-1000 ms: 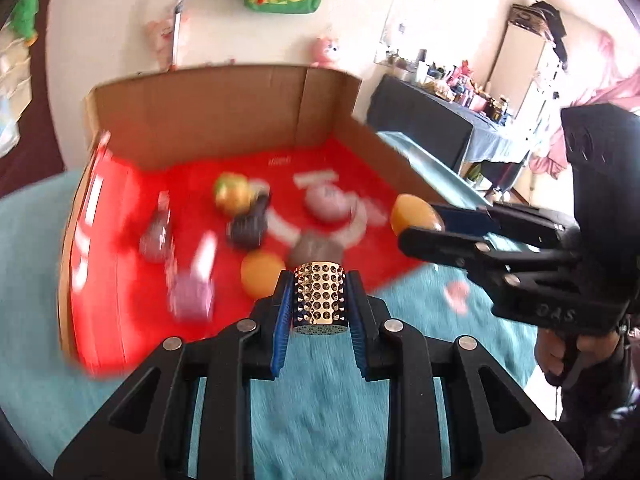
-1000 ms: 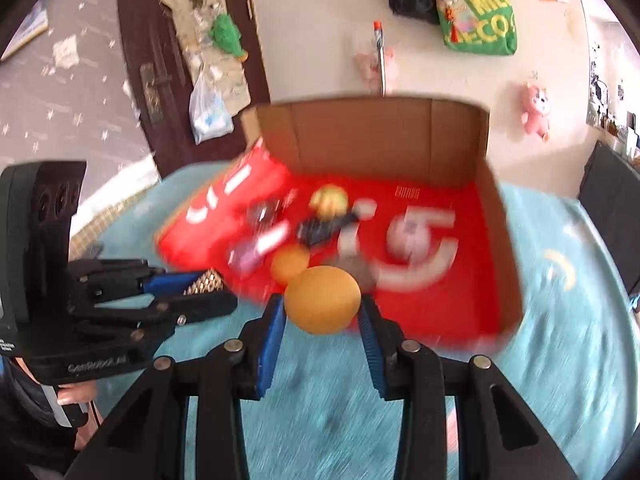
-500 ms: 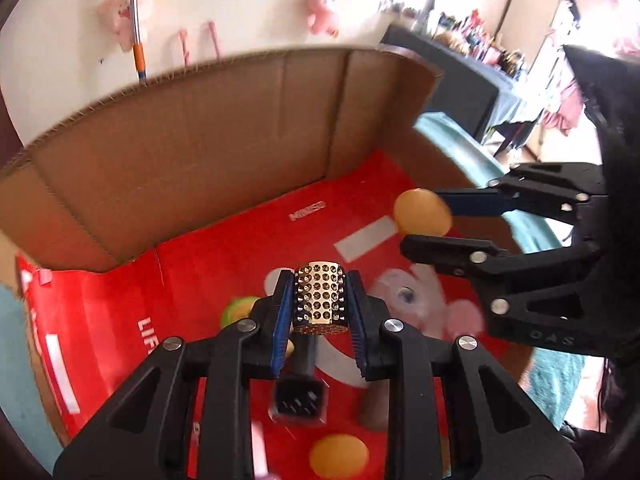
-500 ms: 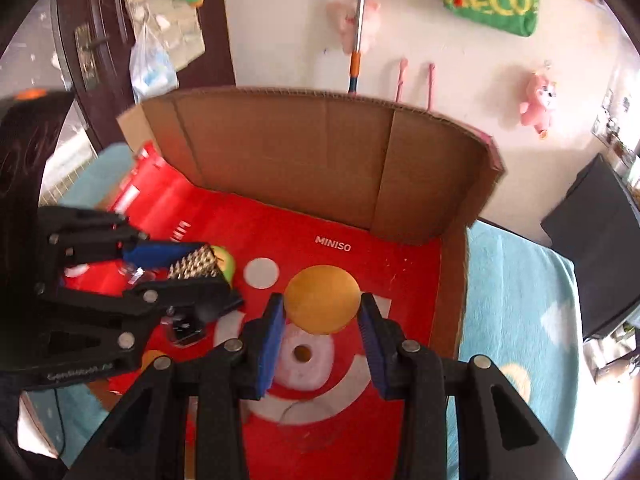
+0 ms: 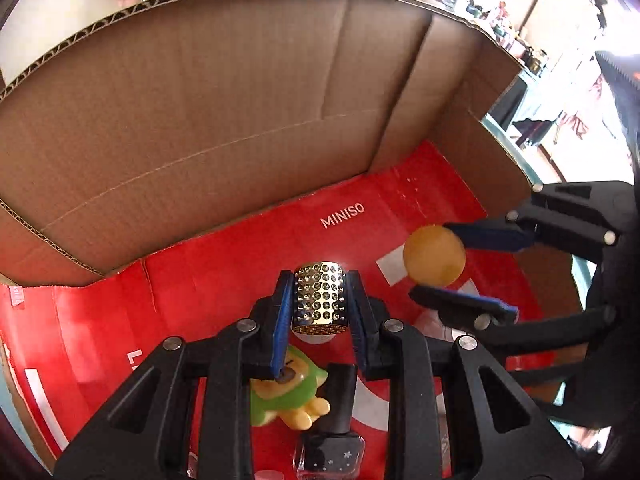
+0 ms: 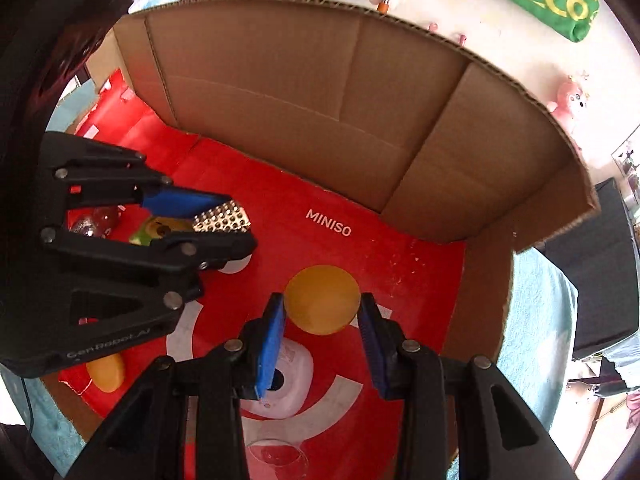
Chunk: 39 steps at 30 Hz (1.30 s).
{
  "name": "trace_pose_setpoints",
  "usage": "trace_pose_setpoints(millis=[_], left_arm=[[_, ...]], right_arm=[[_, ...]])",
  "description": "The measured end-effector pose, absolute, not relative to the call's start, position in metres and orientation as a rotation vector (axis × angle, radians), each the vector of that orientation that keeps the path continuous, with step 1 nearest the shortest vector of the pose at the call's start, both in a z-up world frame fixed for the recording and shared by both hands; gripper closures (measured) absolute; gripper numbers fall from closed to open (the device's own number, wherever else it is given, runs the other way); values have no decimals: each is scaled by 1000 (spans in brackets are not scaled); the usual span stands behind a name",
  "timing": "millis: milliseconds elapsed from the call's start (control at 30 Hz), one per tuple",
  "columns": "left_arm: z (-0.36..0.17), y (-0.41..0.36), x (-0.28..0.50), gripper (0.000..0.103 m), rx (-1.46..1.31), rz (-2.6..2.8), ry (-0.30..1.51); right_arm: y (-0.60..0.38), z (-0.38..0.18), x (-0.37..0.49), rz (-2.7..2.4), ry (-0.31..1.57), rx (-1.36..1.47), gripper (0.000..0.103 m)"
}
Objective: Organize rigid objects
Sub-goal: 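Carry the gold cylinder with the left tool while the right tool carries the orange puff into the box, then lower and open the left tool releasing the cylinder while the right tool releases the puff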
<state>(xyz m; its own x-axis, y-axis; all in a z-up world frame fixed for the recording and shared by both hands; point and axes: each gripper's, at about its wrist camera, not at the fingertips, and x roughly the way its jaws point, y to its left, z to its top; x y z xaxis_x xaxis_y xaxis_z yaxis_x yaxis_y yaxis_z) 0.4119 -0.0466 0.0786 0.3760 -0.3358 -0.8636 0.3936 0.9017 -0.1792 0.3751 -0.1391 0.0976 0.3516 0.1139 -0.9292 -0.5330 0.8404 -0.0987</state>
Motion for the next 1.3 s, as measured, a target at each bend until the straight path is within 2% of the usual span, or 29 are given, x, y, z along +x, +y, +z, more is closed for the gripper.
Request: trace_pose_setpoints(millis=[467, 1300], left_arm=[[63, -45, 435, 79, 17, -412, 1165], [69, -67, 420, 79, 50, -407, 1125]], right_arm=[[-123, 79, 400, 405, 1218, -436, 63], [-139, 81, 429, 395, 1239, -371, 63]])
